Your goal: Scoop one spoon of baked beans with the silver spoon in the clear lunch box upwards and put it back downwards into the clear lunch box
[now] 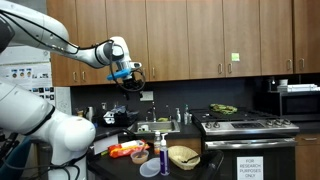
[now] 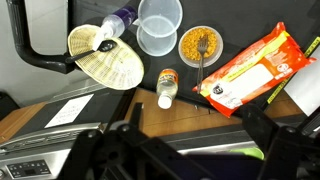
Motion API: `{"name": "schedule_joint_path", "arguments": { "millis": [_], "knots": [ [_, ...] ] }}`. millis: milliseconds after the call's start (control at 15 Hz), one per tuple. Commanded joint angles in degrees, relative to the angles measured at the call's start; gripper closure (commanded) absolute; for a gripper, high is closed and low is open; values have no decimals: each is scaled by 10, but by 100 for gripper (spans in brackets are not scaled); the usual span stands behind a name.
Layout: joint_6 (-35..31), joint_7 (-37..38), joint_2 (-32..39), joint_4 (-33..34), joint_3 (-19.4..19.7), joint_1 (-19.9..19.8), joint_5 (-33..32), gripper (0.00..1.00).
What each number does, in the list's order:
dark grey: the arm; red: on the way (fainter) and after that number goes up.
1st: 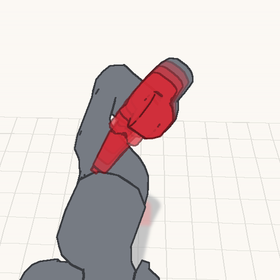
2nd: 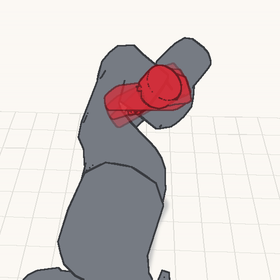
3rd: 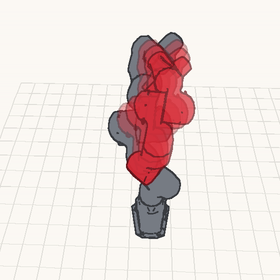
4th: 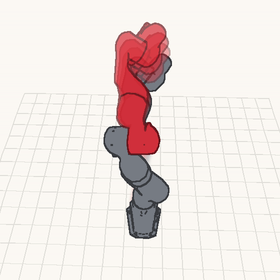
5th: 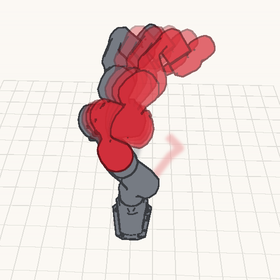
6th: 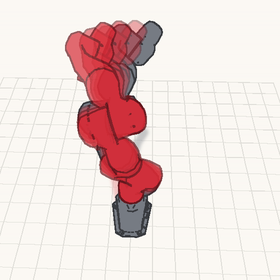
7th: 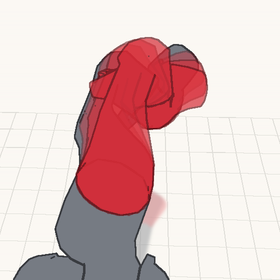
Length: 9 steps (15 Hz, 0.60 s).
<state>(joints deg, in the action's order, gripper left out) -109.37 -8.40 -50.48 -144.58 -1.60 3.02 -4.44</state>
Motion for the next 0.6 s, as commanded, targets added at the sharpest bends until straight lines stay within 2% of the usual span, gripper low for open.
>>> {"name": "schedule_joint_path", "arguments": {
  "millis": [0,533],
  "knots": [
    [-3,4,11,4,0,7,-3,0],
    [-56,9,78,25,-19,14,-10,0]
  ]
}}
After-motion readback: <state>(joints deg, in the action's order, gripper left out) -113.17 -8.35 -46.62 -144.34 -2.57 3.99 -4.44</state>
